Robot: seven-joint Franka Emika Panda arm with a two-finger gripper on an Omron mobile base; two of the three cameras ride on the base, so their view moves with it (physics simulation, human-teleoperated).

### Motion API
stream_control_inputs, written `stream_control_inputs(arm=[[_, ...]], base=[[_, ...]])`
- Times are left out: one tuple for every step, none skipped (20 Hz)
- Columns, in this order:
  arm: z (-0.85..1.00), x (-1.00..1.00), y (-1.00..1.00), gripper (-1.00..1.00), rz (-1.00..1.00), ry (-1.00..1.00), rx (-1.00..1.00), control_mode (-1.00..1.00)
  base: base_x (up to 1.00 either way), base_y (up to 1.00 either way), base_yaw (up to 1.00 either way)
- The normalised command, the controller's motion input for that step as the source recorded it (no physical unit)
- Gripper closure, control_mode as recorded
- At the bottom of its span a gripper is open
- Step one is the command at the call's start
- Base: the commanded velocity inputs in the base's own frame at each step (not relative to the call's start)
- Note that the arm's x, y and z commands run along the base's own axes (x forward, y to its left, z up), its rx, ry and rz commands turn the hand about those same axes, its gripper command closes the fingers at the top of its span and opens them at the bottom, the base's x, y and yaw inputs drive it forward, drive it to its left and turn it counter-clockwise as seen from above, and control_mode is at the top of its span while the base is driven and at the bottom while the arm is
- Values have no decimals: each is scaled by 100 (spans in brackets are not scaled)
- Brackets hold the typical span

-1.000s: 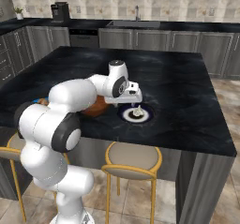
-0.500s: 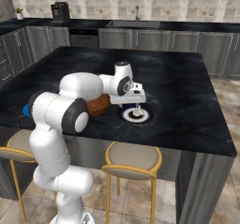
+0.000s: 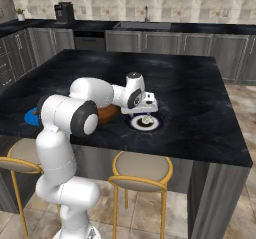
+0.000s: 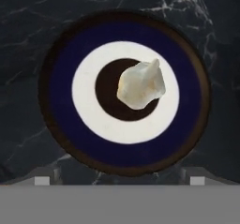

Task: Pick the chicken drumstick and garlic from their plates and place them in the bowl. Then put the bowl in the fridge.

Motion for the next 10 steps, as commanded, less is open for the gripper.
stream_control_inputs(arm=[[-28,26,-1,-100,5,-6,0,-100],[-27,27,-2,-100,4,0,0,-100],[-29,25,-3,-100,4,0,-1,-100],[-28,27,-5,-100,3,0,-3,-100],[-27,29,-6,-100,3,0,-3,-100],[-26,31,-5,-100,3,0,-3,-100],[-22,33,-5,-100,2,0,-2,-100],[-20,37,-5,-100,3,0,-1,-100],[-17,32,-5,-100,3,0,0,-100],[-13,31,-6,-100,2,0,0,-100]], base=[[0,0,0],[0,0,0],[0,0,0],[0,0,0],[0,0,0],[0,0,0],[0,0,0],[0,0,0],[0,0,0],[0,0,0]])
